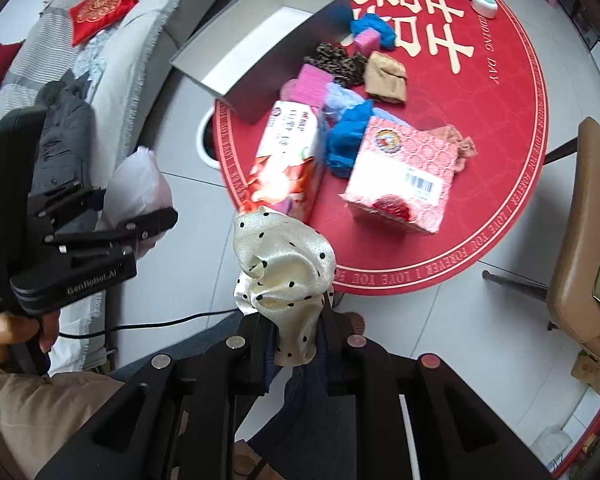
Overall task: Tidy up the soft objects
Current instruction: 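Lift both held items and carry them over the white box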
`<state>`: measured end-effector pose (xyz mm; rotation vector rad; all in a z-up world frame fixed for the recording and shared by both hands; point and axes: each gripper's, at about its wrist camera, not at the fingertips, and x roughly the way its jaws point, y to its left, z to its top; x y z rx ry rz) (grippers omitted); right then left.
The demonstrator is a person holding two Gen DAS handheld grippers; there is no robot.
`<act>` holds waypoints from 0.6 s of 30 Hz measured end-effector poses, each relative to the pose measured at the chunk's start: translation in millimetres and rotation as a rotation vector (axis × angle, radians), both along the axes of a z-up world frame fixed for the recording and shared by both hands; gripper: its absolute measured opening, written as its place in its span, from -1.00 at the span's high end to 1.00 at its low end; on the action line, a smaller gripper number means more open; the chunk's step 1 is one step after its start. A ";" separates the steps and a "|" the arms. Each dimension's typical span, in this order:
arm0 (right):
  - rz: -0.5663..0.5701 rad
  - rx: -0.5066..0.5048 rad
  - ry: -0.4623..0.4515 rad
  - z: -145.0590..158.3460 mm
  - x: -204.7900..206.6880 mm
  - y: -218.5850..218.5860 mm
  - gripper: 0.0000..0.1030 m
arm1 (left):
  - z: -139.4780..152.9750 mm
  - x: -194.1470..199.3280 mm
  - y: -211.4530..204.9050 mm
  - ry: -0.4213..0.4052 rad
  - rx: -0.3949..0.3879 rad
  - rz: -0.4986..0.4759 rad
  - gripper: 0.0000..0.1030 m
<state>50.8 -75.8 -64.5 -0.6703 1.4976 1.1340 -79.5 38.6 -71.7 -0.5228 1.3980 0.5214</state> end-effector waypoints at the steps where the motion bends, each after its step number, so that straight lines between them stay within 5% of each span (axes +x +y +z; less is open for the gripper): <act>1: -0.001 0.000 0.006 0.6 -1.3 0.2 0.65 | 2.5 -3.2 -1.0 0.002 0.000 0.010 -0.08; 11: -0.025 0.021 0.007 10.2 -3.0 19.8 0.64 | 10.5 -11.8 6.1 0.029 0.009 -0.022 -0.08; 18: -0.064 -0.012 0.008 1.7 -0.7 79.2 0.64 | 1.5 -6.0 57.4 0.030 -0.009 -0.065 -0.08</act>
